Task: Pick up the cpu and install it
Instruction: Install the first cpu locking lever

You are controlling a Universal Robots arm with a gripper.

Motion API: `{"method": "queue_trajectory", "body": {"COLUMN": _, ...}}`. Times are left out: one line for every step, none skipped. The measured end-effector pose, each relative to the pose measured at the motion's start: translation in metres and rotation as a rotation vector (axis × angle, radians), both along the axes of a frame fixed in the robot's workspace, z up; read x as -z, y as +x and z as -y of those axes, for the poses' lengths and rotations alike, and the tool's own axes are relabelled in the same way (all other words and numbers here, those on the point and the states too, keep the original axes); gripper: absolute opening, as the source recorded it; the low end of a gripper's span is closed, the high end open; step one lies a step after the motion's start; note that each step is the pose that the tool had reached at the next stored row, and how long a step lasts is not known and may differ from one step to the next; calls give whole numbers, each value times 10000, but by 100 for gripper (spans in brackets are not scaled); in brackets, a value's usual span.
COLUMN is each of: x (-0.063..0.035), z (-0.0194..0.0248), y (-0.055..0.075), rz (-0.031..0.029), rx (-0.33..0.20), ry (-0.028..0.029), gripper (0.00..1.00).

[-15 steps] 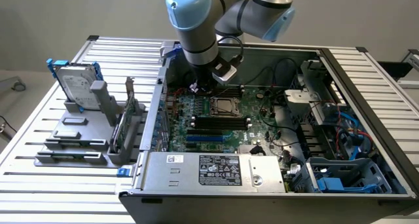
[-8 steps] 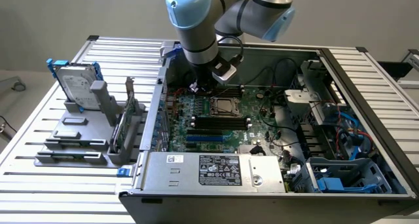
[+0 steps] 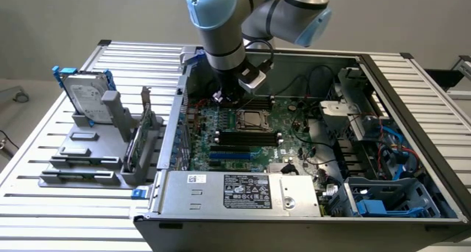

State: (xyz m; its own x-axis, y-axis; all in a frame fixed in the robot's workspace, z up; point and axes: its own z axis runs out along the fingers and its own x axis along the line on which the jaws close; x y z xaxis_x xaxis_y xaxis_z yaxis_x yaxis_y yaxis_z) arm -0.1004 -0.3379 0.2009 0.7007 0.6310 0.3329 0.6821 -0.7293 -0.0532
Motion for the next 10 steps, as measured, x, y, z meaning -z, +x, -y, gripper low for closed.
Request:
{"method": "queue_trajectory", "body": {"x": -6, "z": 0, "y": -4, "rz": -2, "rx": 8, "ry": 0, "gripper": 11}}
{"method": "queue_trajectory", "body": {"x": -11, "z": 0, "y": -7, "rz": -4, "rx": 14, "ry": 0, "gripper": 11}}
{"method": "queue_trajectory", "body": {"x": -14, "z": 0, "y": -8, "rz": -4, "rx": 19, "ry": 1, "gripper": 11}}
{"method": "queue_trajectory", "body": {"x": -16, "z": 0, "y": -9, "rz": -4, "rx": 30, "ry": 0, "gripper": 11}}
{"method": "queue_trajectory", "body": {"x": -17, "z": 0, "y": -9, "rz": -4, "rx": 40, "ry": -6, "gripper": 11}}
{"method": "queue_trajectory", "body": {"x": -17, "z": 0, "y": -10, "rz": -4, "rx": 49, "ry": -16, "gripper": 11}}
{"method": "queue_trajectory", "body": {"x": -18, "z": 0, "y": -10, "rz": -5, "rx": 57, "ry": -30, "gripper": 11}}
{"method": "queue_trajectory", "body": {"x": -18, "z": 0, "y": -9, "rz": -5, "rx": 66, "ry": -47, "gripper": 11}}
{"method": "queue_trajectory", "body": {"x": -18, "z": 0, "y": -9, "rz": -5, "rx": 72, "ry": -64, "gripper": 11}}
{"method": "queue_trajectory", "body": {"x": -18, "z": 0, "y": -8, "rz": -5, "rx": 76, "ry": -78, "gripper": 11}}
